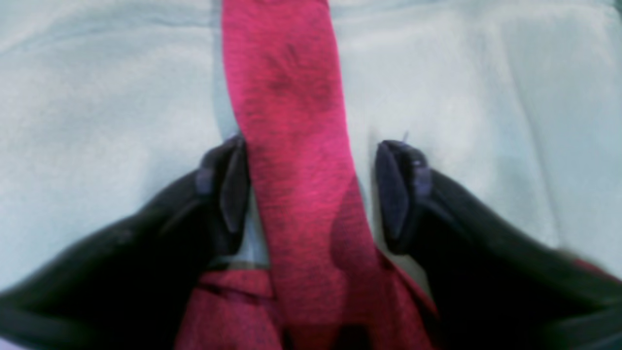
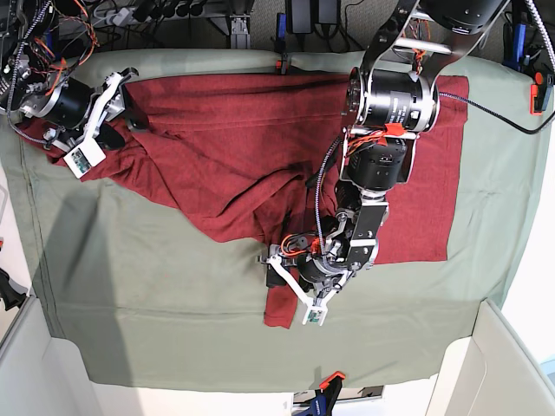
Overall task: Fold the T-shirt properly
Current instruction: 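Lift the sleeve with the left gripper and fold it over the shirt body, then drag the folded sleeve with the left gripper toward the shirt's side edge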
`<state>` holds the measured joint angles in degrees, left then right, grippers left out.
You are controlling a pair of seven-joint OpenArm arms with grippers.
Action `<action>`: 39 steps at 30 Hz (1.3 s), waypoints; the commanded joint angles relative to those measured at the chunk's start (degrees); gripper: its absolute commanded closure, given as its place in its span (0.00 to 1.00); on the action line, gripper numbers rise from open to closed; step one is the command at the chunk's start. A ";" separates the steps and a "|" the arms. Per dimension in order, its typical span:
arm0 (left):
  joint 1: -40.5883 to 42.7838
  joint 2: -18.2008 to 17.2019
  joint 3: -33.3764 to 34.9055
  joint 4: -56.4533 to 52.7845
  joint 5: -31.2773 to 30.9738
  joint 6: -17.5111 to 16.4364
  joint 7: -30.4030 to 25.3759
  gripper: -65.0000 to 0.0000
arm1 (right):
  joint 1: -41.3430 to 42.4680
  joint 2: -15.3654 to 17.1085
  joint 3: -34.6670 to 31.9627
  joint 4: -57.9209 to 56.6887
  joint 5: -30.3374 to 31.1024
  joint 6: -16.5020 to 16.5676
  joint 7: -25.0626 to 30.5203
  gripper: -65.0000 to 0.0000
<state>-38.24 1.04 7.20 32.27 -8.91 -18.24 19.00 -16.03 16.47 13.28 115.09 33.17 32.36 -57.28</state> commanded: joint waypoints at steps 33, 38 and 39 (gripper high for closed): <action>35.78 -17.90 -18.93 66.77 -19.19 -10.16 22.27 1.00 | 0.46 0.55 0.37 1.05 -1.46 -0.07 5.03 0.53; 44.17 -17.88 -25.40 70.79 -23.69 -13.75 22.38 1.00 | 0.48 0.55 0.37 1.05 -1.49 -0.09 6.75 0.53; 45.24 -17.88 -26.38 71.34 -23.71 -13.75 22.47 1.00 | 0.68 0.55 0.37 1.05 -1.51 -0.11 6.95 0.53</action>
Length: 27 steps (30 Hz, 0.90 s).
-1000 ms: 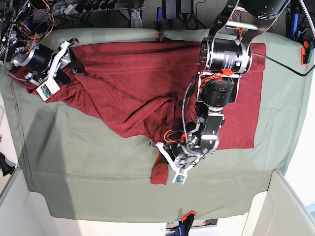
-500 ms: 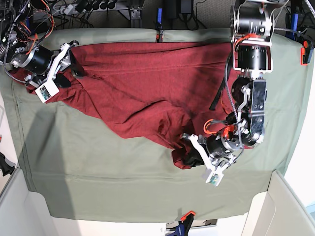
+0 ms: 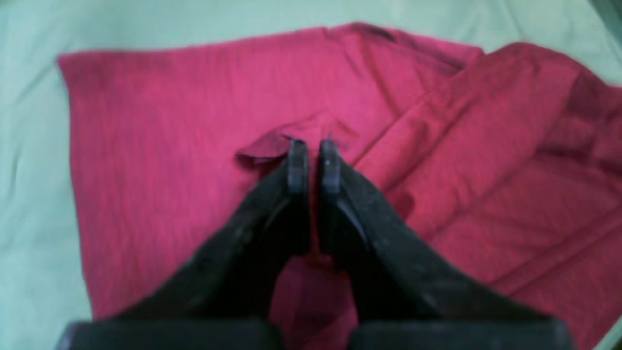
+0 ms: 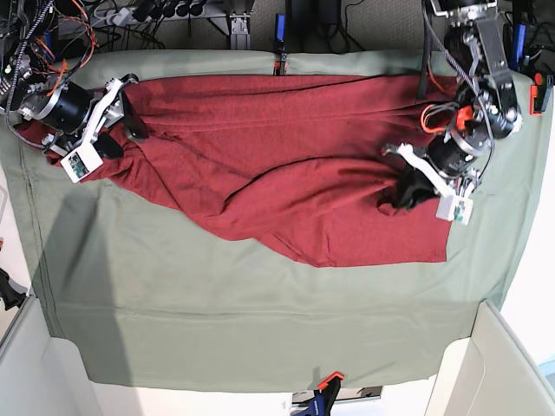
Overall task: Fold the T-shirt properly
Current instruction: 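Drag the folded sleeve with the left gripper toward the shirt's side edge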
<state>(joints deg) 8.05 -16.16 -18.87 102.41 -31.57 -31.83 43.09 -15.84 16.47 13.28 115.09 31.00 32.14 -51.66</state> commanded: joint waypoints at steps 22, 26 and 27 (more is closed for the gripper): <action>9.90 -3.63 -6.23 1.68 -0.39 -0.96 -1.64 0.68 | 4.04 0.57 1.57 1.03 -6.71 -5.53 2.45 0.53; 10.36 -5.31 -6.23 1.68 -2.36 -0.11 -1.09 0.36 | 4.07 0.57 2.60 0.87 -6.80 -6.23 3.34 0.53; 10.36 -5.66 -6.23 1.68 -2.91 -0.07 -0.70 0.34 | 4.07 0.59 2.62 0.81 -6.84 -6.32 3.43 0.53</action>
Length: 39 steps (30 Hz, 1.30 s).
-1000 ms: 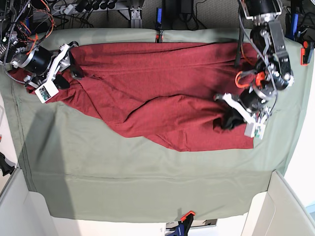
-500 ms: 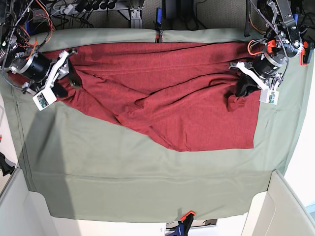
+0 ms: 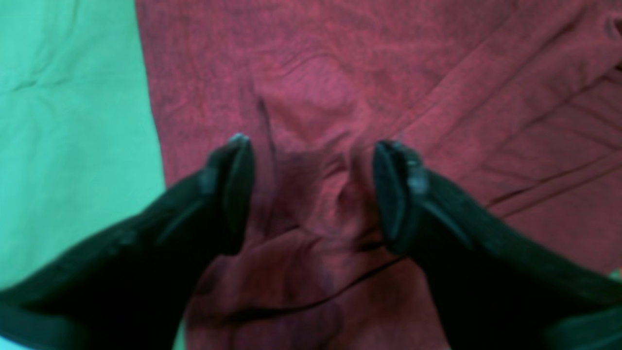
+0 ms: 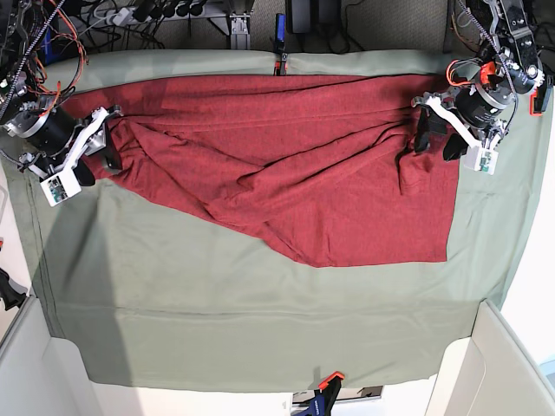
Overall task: Fold the T-shirt properly
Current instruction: 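Drag the folded sleeve with the left gripper toward the shirt's side edge, then grasp the shirt's hem corner with the left gripper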
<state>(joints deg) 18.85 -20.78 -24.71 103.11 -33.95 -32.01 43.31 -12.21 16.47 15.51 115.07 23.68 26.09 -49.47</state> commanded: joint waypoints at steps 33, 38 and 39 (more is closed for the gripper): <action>-50.64 -9.70 20.57 -63.21 10.45 9.97 -17.40 0.35 | -0.42 0.55 2.86 -0.17 -4.11 -5.33 -0.26 0.38; -51.43 -9.70 20.72 -66.66 10.60 8.76 -16.41 0.35 | -0.55 0.55 2.91 -0.17 -4.20 -5.33 -0.22 0.38; -51.32 -9.68 20.74 -66.66 9.62 6.99 -16.00 0.35 | -0.55 0.55 2.91 -0.17 -4.17 -5.33 -0.22 0.38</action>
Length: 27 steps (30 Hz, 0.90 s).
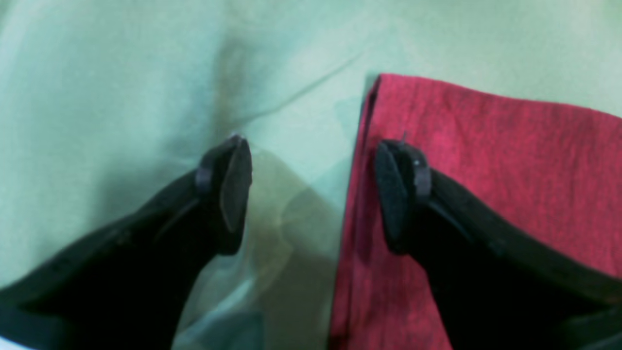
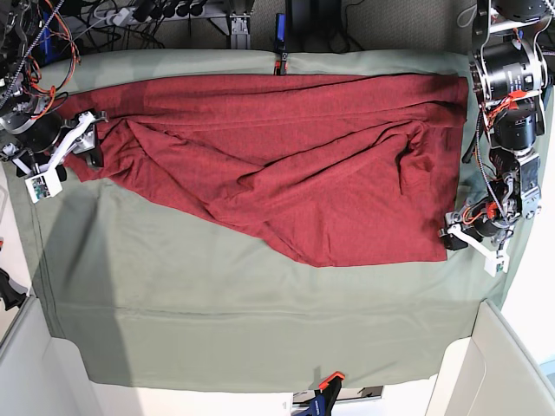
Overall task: Fold the T-shirt properly
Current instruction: 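Grasp the shirt's hem corner with the left gripper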
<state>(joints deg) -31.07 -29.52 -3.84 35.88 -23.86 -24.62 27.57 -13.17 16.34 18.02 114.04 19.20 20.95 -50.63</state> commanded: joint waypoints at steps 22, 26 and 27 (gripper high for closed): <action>-1.11 -0.20 -0.15 0.59 -12.81 -15.38 6.93 0.75 | 0.42 0.66 0.39 0.85 0.35 -0.22 1.11 0.38; -1.16 -0.37 -0.15 0.59 -12.79 -15.38 4.94 1.00 | 0.66 0.66 0.39 0.87 1.88 -0.24 1.73 0.38; -1.16 -0.57 -0.15 0.68 -12.74 -15.38 3.89 1.00 | 0.98 0.66 0.39 0.87 2.32 -0.24 1.77 0.38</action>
<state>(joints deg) -30.48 -28.80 -3.81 35.81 -35.53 -39.11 32.69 -12.91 16.34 18.02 114.04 20.91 20.97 -50.28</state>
